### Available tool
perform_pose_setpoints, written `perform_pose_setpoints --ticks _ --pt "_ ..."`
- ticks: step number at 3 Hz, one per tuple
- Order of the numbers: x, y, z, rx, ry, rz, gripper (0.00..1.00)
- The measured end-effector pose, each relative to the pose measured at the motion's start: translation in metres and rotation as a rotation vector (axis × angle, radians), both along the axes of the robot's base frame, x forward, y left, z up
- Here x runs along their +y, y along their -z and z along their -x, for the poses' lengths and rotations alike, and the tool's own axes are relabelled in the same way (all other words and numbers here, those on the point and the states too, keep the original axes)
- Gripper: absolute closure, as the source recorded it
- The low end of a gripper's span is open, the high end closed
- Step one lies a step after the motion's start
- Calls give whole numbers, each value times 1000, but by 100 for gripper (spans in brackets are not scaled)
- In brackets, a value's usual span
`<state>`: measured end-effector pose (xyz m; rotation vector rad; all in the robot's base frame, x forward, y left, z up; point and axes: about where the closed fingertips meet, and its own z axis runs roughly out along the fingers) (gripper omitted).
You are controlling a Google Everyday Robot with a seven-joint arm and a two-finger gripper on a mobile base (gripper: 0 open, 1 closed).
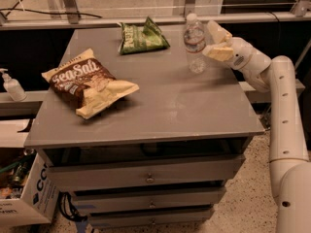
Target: Place water bottle upright
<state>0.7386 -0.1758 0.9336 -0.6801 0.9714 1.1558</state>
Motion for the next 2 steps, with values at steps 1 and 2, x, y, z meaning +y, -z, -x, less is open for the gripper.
perform_pose_setpoints --ticks 1,2 --pt "-5 2 -1 10 19 13 0" --pt "-10 3 -3 22 40 32 0"
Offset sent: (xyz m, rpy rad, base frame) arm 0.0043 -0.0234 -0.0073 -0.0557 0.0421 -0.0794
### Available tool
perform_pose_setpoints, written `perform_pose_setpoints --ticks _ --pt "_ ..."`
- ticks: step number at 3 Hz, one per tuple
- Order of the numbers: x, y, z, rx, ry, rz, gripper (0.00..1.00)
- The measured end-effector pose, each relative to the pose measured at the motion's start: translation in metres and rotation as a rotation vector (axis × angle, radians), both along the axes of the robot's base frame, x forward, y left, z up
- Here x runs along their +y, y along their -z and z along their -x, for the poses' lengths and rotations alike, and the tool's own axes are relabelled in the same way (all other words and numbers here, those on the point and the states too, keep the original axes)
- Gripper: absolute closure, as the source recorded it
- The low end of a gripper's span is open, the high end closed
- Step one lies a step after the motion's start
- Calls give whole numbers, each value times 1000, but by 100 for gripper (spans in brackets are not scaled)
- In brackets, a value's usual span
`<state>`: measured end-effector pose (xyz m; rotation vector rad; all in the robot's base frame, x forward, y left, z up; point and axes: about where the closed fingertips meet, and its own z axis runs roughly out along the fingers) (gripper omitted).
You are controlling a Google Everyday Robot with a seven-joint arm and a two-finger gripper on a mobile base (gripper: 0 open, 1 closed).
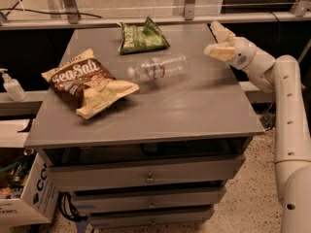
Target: Place water bottle upright
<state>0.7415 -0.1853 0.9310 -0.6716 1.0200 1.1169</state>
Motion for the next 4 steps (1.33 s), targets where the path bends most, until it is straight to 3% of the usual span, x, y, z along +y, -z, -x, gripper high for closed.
perform_pose_setpoints --ticks 1,3,4 --pt "-6 -3 0 10 18 62 0" --pt "-7 -30 -3 12 62 275 0" --pt "-2 -52 -4 42 90 364 0"
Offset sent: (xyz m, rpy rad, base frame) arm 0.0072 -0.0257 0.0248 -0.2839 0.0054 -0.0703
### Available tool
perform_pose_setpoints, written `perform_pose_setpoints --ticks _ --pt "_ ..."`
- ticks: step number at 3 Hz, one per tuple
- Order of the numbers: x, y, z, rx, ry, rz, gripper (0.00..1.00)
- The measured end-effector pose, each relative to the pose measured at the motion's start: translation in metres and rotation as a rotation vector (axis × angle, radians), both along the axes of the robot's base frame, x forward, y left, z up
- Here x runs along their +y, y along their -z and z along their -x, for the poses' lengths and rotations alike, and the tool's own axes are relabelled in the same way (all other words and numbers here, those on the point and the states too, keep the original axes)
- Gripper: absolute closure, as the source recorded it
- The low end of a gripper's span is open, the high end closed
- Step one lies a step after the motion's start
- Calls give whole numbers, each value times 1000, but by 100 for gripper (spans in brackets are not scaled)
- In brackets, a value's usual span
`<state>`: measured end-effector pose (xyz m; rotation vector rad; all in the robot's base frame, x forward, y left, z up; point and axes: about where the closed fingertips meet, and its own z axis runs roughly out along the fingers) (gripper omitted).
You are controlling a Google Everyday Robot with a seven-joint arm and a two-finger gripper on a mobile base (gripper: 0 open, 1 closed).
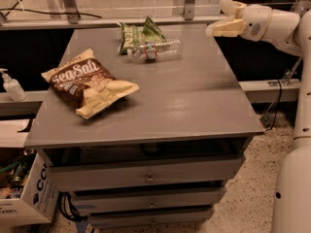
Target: Place water bottle upright
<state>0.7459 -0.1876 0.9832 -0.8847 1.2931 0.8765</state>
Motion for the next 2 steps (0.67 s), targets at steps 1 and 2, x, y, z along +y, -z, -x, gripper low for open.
perform_pose_setpoints --ticks 1,2 --pt "9 -29 3 41 22 47 0" --pt "9 -29 3 41 22 47 0"
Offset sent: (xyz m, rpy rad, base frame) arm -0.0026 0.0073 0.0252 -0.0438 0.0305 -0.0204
